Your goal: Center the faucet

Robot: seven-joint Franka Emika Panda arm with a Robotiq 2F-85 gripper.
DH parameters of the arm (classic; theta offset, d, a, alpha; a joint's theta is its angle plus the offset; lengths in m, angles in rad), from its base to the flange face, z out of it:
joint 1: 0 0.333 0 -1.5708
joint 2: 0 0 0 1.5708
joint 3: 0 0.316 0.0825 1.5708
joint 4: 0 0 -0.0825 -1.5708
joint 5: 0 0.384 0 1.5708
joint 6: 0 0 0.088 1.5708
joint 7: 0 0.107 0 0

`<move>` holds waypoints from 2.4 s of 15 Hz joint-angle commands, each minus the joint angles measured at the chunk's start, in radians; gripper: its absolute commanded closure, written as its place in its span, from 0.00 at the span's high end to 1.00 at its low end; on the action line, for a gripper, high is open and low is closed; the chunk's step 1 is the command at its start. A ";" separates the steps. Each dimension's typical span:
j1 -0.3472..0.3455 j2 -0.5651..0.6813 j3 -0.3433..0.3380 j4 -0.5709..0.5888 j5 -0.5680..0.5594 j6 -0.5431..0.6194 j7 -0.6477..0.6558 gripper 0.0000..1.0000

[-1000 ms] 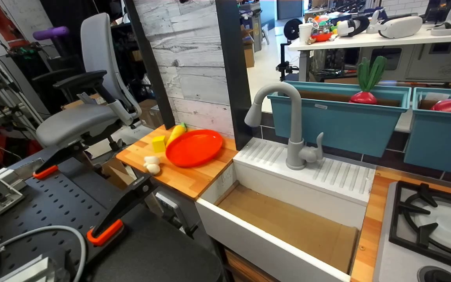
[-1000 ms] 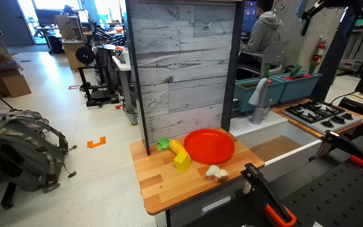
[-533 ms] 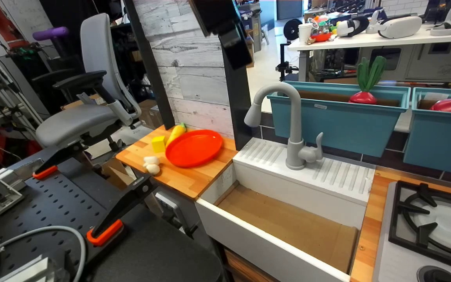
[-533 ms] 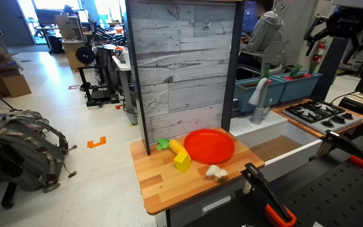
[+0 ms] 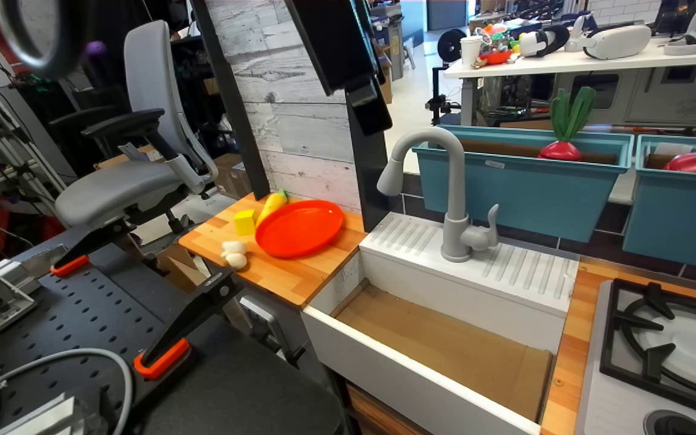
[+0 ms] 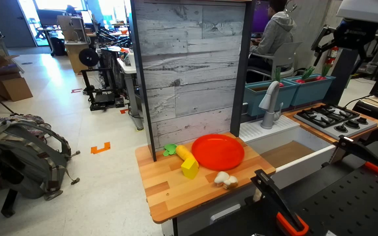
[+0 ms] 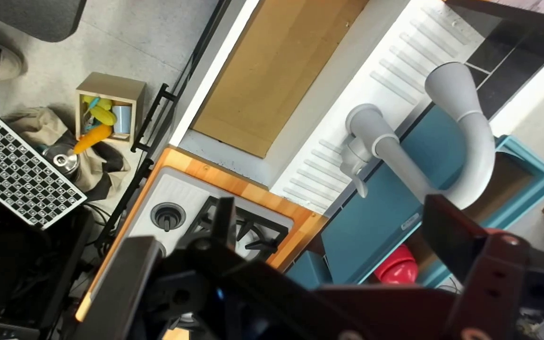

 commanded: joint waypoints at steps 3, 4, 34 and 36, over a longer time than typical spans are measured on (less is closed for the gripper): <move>0.032 0.002 -0.031 0.001 0.018 0.001 -0.016 1.00; 0.032 0.002 -0.031 0.001 0.018 0.001 -0.016 1.00; 0.193 0.453 -0.028 0.438 0.195 -0.007 0.197 1.00; 0.200 0.490 -0.041 0.465 0.187 0.002 0.198 0.75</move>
